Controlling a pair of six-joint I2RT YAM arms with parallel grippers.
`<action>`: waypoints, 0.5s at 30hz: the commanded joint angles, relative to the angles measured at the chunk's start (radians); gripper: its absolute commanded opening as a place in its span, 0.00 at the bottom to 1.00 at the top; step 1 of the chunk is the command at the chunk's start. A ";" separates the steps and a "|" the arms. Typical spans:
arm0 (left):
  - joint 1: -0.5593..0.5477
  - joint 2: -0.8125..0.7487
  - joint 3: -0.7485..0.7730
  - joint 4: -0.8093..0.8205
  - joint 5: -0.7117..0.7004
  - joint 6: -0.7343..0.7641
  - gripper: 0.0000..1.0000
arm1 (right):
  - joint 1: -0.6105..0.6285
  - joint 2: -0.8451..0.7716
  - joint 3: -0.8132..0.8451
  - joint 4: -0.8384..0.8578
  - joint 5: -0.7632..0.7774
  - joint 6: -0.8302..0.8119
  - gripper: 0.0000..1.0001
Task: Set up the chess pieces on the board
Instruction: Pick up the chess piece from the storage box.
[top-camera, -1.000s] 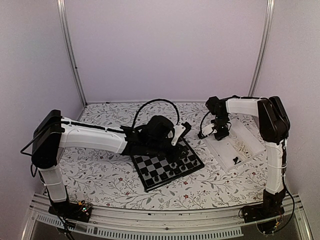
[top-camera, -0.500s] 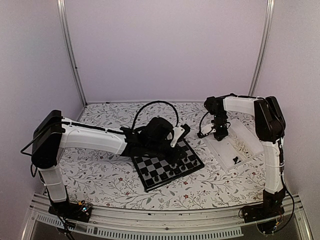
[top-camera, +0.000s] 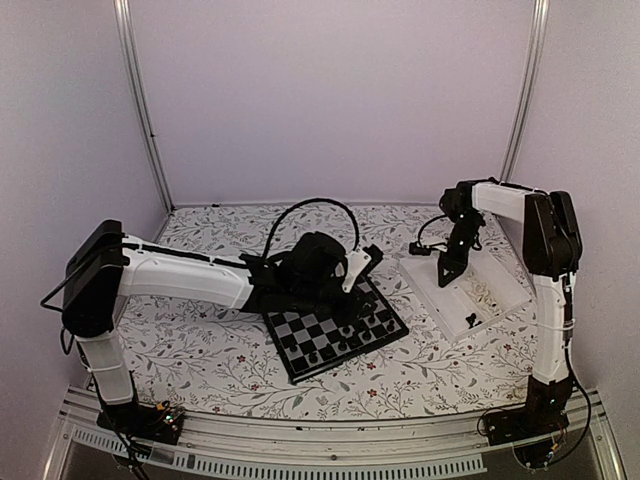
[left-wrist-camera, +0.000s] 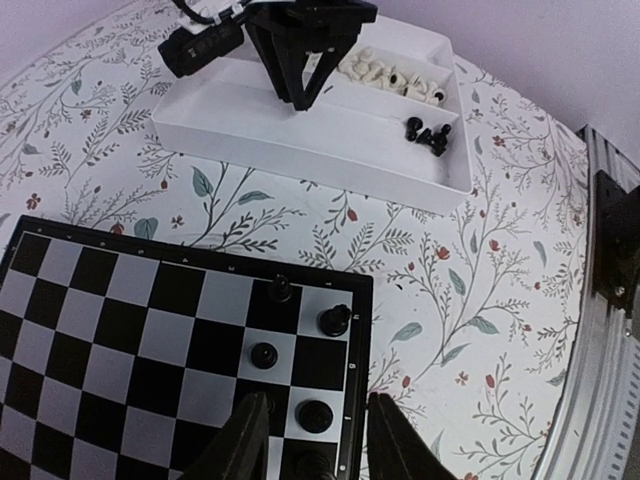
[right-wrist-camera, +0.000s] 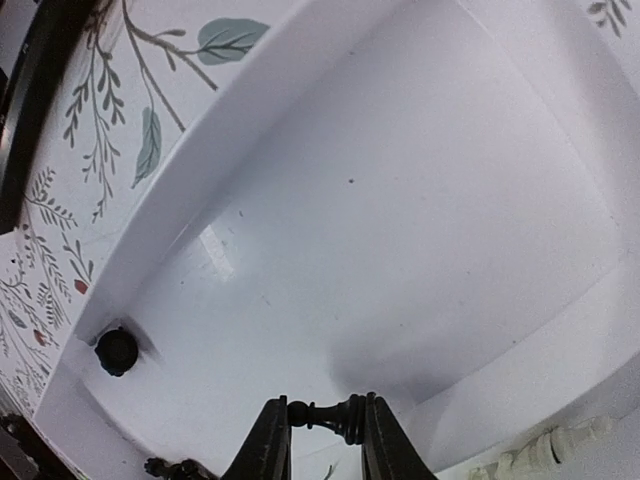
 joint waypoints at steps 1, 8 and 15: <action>0.010 -0.066 -0.011 0.067 -0.006 0.110 0.35 | -0.066 -0.040 0.067 -0.095 -0.242 0.095 0.24; 0.006 -0.074 -0.044 0.226 0.003 0.354 0.35 | -0.112 -0.079 0.113 -0.160 -0.606 0.165 0.24; 0.006 0.025 0.065 0.309 -0.028 0.527 0.35 | -0.112 -0.116 0.088 -0.159 -0.870 0.241 0.25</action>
